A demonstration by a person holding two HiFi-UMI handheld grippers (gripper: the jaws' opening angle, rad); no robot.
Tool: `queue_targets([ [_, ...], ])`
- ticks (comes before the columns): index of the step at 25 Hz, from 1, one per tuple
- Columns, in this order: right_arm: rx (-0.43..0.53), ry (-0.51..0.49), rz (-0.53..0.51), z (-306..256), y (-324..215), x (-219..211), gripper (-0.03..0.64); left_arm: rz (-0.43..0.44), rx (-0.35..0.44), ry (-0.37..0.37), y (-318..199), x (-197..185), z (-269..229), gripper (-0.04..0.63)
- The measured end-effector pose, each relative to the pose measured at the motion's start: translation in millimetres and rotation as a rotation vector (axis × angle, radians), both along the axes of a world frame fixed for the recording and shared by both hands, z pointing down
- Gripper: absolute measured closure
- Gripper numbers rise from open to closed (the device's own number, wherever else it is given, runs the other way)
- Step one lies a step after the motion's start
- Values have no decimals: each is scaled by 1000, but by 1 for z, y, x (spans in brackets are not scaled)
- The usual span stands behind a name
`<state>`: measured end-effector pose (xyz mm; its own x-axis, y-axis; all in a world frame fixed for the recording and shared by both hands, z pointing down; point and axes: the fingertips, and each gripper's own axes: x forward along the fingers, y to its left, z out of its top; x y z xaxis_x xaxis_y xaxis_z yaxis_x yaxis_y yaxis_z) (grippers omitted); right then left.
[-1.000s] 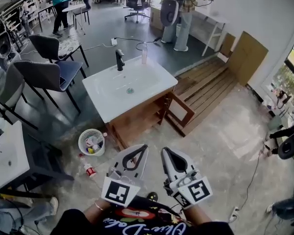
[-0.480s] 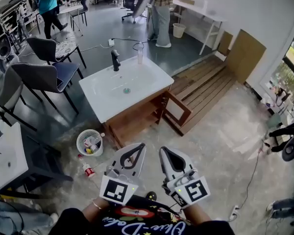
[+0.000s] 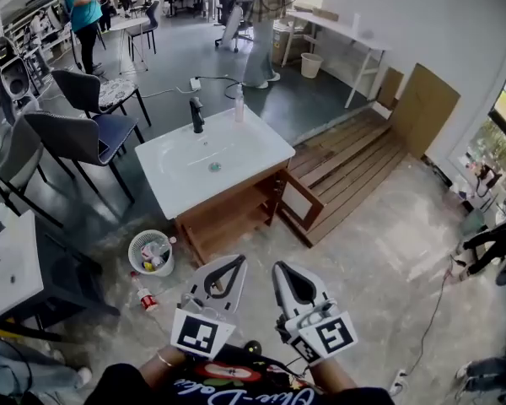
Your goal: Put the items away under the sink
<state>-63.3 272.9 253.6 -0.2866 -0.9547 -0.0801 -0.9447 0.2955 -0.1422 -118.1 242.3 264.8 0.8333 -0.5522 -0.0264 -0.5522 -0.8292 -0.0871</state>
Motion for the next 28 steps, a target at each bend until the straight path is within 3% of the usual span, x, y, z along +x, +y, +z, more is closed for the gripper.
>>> queue_targets([
  [8, -9, -10, -5, 3, 12, 27, 609, -21, -5, 2, 11, 24, 1, 588],
  [28, -3, -12, -37, 5, 18, 46, 609, -80, 1, -1, 18, 35, 2, 588],
])
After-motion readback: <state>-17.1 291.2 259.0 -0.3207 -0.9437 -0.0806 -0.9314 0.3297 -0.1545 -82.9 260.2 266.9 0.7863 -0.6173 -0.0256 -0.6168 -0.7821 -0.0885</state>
